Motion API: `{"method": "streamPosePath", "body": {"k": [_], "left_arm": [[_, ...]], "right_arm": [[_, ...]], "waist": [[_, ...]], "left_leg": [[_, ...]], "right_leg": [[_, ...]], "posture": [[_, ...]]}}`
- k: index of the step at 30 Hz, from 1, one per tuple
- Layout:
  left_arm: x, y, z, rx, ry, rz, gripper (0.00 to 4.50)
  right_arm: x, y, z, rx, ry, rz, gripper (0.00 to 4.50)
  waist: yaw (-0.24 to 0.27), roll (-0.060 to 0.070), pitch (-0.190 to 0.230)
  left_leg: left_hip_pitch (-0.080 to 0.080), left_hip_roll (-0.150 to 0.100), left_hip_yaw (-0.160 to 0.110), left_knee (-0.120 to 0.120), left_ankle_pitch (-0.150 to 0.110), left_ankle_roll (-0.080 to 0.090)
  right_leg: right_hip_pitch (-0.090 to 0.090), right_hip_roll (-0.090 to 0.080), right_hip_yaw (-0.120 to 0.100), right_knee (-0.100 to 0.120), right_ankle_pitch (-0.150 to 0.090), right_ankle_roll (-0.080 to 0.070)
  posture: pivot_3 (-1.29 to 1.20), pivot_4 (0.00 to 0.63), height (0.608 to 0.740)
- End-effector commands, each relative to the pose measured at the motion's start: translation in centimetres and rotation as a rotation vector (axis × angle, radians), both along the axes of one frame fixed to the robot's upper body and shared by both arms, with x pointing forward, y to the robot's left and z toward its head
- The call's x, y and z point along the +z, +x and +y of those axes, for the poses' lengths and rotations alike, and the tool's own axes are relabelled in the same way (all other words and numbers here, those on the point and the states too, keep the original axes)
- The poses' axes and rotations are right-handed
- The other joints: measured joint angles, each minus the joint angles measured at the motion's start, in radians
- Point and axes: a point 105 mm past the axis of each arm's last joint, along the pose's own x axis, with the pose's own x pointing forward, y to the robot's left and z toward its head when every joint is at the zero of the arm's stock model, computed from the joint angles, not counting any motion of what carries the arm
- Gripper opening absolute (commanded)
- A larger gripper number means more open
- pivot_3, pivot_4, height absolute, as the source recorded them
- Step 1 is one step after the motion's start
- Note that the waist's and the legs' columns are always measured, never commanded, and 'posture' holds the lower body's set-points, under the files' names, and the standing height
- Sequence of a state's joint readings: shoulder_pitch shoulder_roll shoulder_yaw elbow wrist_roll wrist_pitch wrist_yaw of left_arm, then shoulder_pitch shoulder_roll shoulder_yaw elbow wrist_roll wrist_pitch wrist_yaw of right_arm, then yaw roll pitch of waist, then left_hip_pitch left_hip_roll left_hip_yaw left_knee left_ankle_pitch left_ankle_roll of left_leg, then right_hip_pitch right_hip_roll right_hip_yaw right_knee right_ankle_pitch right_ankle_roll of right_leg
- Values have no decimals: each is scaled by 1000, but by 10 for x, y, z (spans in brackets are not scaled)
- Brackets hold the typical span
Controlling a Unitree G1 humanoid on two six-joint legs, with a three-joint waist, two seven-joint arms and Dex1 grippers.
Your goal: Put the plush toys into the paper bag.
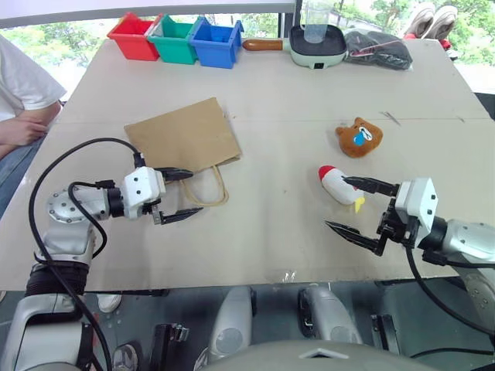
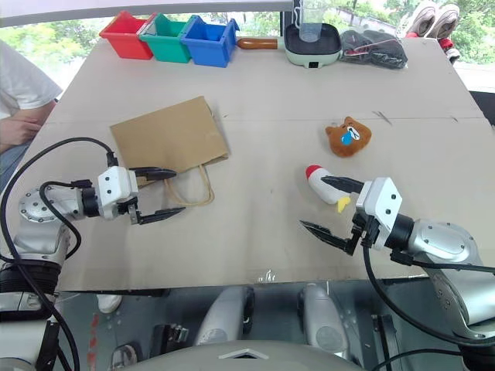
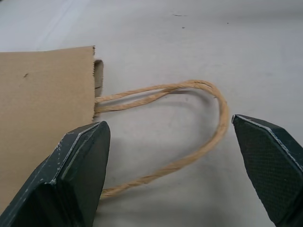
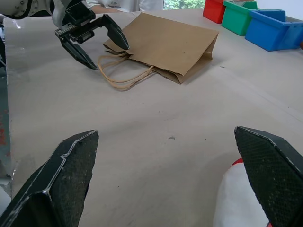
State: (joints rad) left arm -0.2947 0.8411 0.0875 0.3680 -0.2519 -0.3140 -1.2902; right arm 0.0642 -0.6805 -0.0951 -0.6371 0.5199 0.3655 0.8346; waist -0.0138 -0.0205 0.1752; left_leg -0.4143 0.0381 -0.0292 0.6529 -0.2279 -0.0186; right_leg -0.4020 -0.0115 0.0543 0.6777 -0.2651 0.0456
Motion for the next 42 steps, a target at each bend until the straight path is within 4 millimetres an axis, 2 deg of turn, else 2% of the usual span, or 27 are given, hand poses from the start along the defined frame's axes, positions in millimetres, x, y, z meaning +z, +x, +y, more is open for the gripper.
{"method": "streamPosePath", "body": {"k": [1,5,9,15,19,42], "left_arm": [[4,7,4,29,29,-43,4458],[2,14,8,65,65,-71,4458],[8,18,6,80,15,-85,4458],[11,5,-3,-6,-68,-15,4458],[16,3,-4,-23,-77,-13,4458],[19,26,8,73,98,-203,4458]], "right_arm": [[12,-6,1,22,-1,-61,4500],[12,-8,1,24,-1,-62,4500],[13,-10,2,32,4,-63,4500],[13,-12,2,38,4,-61,4500],[12,-12,1,40,1,-59,4500],[12,-9,4,48,1,-67,4500]], "waist": [[0,0,0],[1,0,0],[2,0,0],[0,0,0],[1,0,0],[1,0,0]], "left_leg": [[0,0,0,0,0,0],[0,0,0,0,0,0],[0,0,0,0,0,0],[0,0,0,0,0,0],[0,0,0,0,0,0],[0,0,0,0,0,0]], "right_leg": [[0,0,0,0,0,0],[0,0,0,0,0,0],[0,0,0,0,0,0],[0,0,0,0,0,0],[0,0,0,0,0,0],[0,0,0,0,0,0]], "posture": [[0,150,740],[0,150,740],[0,150,740],[0,150,740],[0,150,740],[0,150,740]]}}
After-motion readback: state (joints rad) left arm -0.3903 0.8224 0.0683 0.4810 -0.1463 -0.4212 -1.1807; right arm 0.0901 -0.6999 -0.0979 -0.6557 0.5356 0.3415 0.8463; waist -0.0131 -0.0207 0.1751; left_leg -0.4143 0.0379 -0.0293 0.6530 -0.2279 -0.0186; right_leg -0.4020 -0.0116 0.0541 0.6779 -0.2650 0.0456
